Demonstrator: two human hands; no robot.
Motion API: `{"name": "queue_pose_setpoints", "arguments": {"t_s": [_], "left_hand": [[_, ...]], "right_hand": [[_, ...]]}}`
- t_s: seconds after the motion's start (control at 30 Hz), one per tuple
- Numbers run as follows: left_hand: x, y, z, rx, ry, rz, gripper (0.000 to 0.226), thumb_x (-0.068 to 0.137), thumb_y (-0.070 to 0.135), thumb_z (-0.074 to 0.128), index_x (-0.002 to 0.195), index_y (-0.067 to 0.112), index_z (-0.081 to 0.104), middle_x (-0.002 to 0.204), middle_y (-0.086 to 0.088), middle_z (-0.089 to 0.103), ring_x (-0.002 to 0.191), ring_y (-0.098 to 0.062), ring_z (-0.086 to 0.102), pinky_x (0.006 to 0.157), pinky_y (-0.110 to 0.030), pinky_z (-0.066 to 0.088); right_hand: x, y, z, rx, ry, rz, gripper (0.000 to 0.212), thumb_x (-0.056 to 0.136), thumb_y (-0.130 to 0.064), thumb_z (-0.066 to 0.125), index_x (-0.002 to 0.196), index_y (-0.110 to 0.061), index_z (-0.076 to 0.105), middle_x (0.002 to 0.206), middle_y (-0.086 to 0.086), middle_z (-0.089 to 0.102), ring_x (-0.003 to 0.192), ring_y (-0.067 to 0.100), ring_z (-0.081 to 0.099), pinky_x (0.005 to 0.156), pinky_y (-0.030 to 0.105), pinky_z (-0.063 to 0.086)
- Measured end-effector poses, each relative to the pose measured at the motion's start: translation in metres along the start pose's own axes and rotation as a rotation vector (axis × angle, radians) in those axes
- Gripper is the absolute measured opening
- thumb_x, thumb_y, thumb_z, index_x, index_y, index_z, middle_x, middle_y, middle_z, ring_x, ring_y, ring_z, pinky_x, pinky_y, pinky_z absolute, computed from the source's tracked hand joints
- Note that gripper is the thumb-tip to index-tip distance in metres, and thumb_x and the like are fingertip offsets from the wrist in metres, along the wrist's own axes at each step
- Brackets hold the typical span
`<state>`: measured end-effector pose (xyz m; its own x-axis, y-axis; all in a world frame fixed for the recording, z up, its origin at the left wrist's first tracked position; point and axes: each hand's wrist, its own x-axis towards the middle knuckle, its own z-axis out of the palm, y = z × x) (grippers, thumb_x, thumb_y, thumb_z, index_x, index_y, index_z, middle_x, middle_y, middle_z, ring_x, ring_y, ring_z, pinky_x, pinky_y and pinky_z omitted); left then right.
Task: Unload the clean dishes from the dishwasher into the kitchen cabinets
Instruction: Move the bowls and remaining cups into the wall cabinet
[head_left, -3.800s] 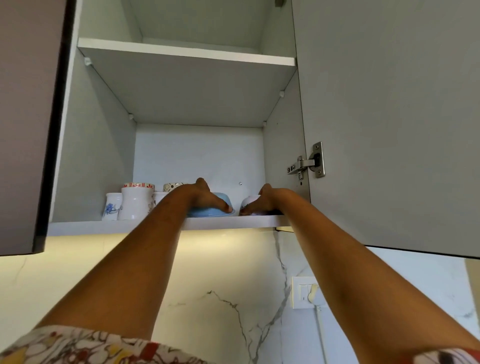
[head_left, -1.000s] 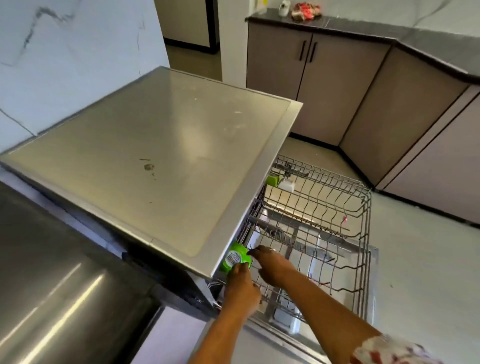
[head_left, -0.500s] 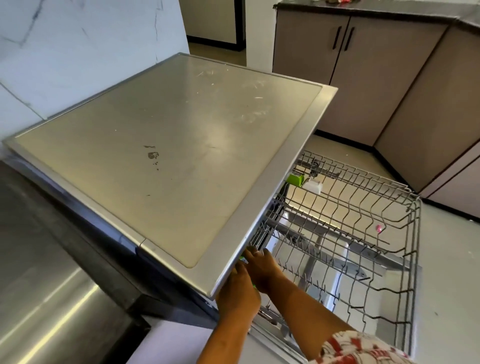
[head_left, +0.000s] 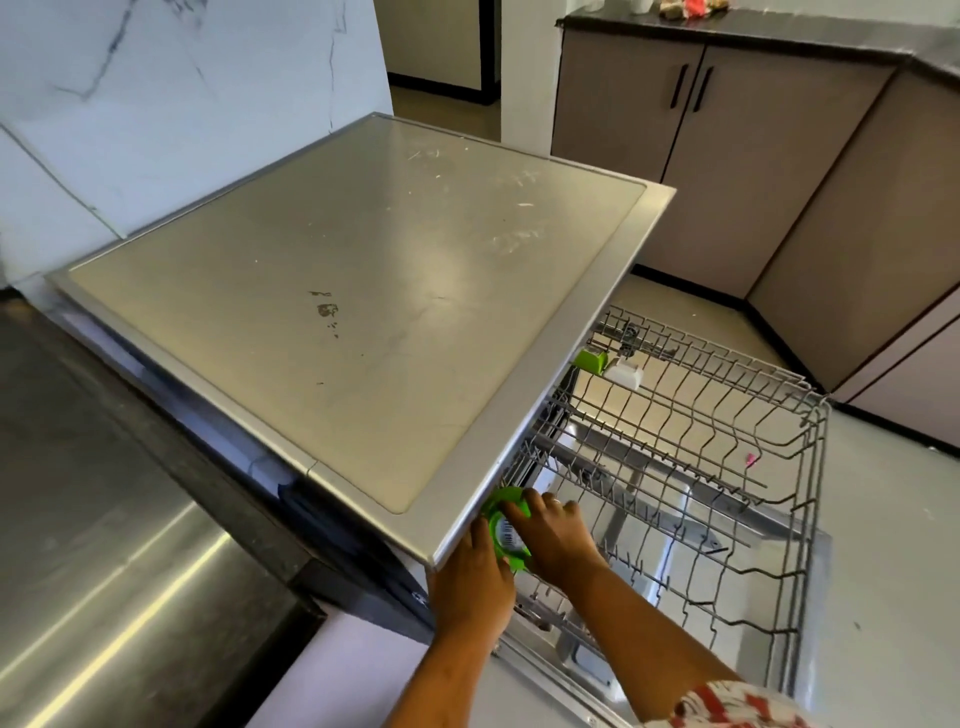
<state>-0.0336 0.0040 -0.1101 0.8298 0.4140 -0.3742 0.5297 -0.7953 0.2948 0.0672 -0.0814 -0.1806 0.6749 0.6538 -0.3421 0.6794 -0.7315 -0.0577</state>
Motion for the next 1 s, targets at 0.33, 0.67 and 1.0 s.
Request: {"name": "queue_pose_setpoints", "arguments": {"t_s": [0.33, 0.67, 1.0], "left_hand": [[0.019, -0.005, 0.006, 0.055, -0.064, 0.010, 0.059, 0.094, 0.037, 0.046, 0.146, 0.019, 0.024, 0.147, -0.001, 0.038, 0.138, -0.022, 0.031, 0.112, -0.034, 0.028], [0.019, -0.010, 0.013, -0.007, -0.007, 0.031, 0.062, 0.095, 0.034, 0.044, 0.149, 0.021, 0.017, 0.153, -0.001, 0.029, 0.142, -0.021, 0.023, 0.115, -0.036, 0.025], [-0.019, 0.032, -0.016, -0.358, -0.147, 0.091, 0.058, 0.099, 0.039, 0.035, 0.150, 0.021, 0.014, 0.143, -0.009, 0.041, 0.128, -0.025, 0.043, 0.103, -0.039, 0.039]], "right_hand": [[0.021, -0.018, 0.014, -0.143, -0.142, -0.103, 0.076, 0.092, -0.035, 0.054, 0.151, -0.029, 0.006, 0.159, 0.014, 0.000, 0.144, 0.041, 0.007, 0.110, 0.067, 0.018], [0.012, -0.007, 0.007, -0.227, -0.110, -0.144, 0.107, 0.073, -0.034, 0.077, 0.149, -0.034, 0.002, 0.153, 0.023, 0.010, 0.136, 0.047, 0.024, 0.105, 0.067, 0.026], [-0.069, 0.010, -0.067, 0.315, 0.109, 0.300, 0.107, 0.065, -0.047, 0.076, 0.144, -0.038, 0.005, 0.147, 0.010, 0.022, 0.132, 0.038, 0.031, 0.096, 0.053, 0.046]]}}
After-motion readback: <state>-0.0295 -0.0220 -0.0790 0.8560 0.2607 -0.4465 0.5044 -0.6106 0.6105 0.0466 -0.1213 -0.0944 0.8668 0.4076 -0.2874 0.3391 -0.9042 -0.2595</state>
